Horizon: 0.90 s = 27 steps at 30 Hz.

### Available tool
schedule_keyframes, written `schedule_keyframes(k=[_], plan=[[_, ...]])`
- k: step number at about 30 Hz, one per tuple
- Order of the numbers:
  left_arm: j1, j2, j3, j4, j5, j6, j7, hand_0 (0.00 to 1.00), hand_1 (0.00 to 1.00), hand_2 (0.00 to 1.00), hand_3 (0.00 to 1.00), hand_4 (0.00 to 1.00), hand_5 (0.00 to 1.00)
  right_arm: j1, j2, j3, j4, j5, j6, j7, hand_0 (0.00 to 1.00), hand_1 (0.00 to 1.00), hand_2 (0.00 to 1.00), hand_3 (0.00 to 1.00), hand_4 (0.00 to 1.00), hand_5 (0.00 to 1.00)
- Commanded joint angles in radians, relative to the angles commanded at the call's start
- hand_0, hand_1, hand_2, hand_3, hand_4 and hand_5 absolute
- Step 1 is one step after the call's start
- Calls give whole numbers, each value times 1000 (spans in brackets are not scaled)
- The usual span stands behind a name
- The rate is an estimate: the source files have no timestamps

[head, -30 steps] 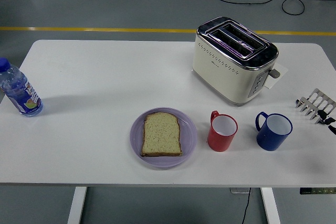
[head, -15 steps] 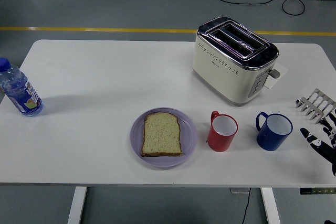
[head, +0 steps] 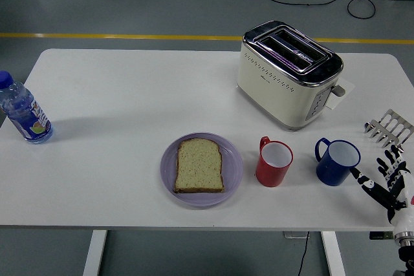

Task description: Pick up the cup,pour liquid into bread,place the cup on the desk

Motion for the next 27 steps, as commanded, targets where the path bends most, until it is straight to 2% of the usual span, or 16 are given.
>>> schedule_keyframes(k=[6,13,27], plan=[[3,-3,0,-1,2,0,0,653,618,609,526,307,742,-7,-5,-29,-8,-56,-31,9,940,890,972,998,986,169],[6,-6,10,0,0,-1,0,652,616,609,526,309,744,7,-8,-51,-21,-60,-51,12,959,902,982,998,987,162],[21,-11,23,0,-6,-1,0,651,617,607,525,306,734,65,6,-99,-77,-12,-54,15,958,901,981,998,992,148]])
